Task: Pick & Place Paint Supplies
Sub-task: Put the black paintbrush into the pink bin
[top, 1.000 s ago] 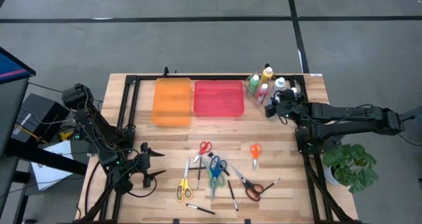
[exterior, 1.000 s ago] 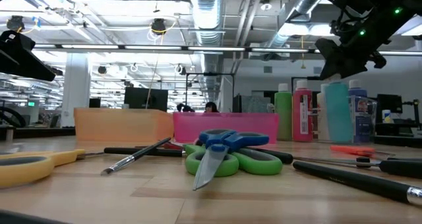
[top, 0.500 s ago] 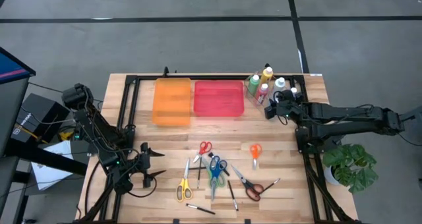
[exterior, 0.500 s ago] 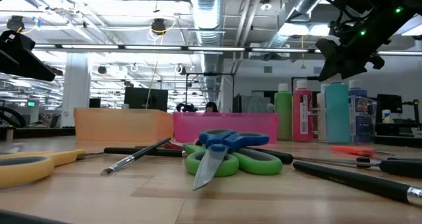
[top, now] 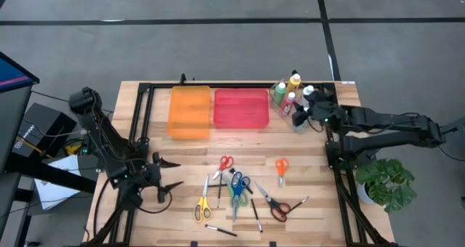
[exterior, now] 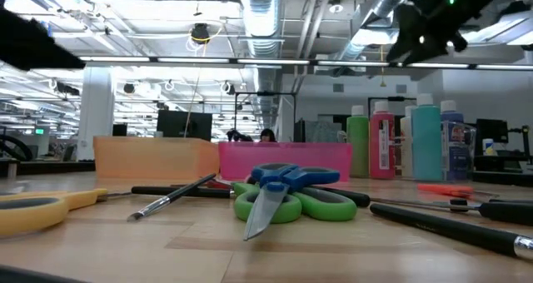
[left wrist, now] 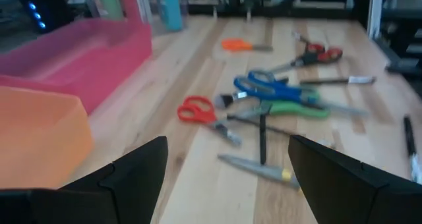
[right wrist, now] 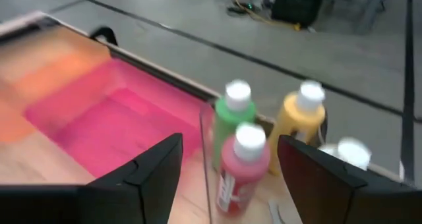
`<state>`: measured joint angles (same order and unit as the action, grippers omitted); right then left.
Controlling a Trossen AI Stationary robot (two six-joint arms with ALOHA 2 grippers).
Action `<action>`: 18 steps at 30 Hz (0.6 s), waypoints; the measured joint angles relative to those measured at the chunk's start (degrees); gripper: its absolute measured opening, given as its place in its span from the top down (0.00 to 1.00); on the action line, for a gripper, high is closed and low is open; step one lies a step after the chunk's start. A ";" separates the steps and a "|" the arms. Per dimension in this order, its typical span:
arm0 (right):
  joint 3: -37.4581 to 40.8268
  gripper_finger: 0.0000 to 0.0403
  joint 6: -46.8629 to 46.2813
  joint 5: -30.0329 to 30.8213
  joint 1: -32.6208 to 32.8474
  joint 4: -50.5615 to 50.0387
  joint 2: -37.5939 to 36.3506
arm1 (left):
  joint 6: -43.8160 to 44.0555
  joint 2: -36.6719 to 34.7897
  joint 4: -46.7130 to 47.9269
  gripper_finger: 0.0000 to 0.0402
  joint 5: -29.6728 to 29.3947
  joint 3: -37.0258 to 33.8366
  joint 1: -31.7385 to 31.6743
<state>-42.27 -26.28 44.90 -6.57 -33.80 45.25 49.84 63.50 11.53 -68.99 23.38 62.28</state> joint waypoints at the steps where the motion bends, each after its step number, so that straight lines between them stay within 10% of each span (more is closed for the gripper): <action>1: -1.07 0.39 0.99 0.04 0.28 0.03 0.00 | -0.88 -1.53 -0.07 0.23 -0.29 0.00 0.00; 8: -5.75 0.39 5.36 -0.98 5.25 0.02 0.00 | -9.31 -12.35 -4.84 0.23 4.64 0.00 -3.49; 18: -6.11 0.39 1.70 -1.59 17.73 0.13 2.55 | -38.58 -14.52 -29.75 0.23 34.82 0.00 -14.93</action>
<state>-48.38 -24.58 43.31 11.16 -33.67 47.81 11.26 48.98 -18.22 -34.17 23.38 47.35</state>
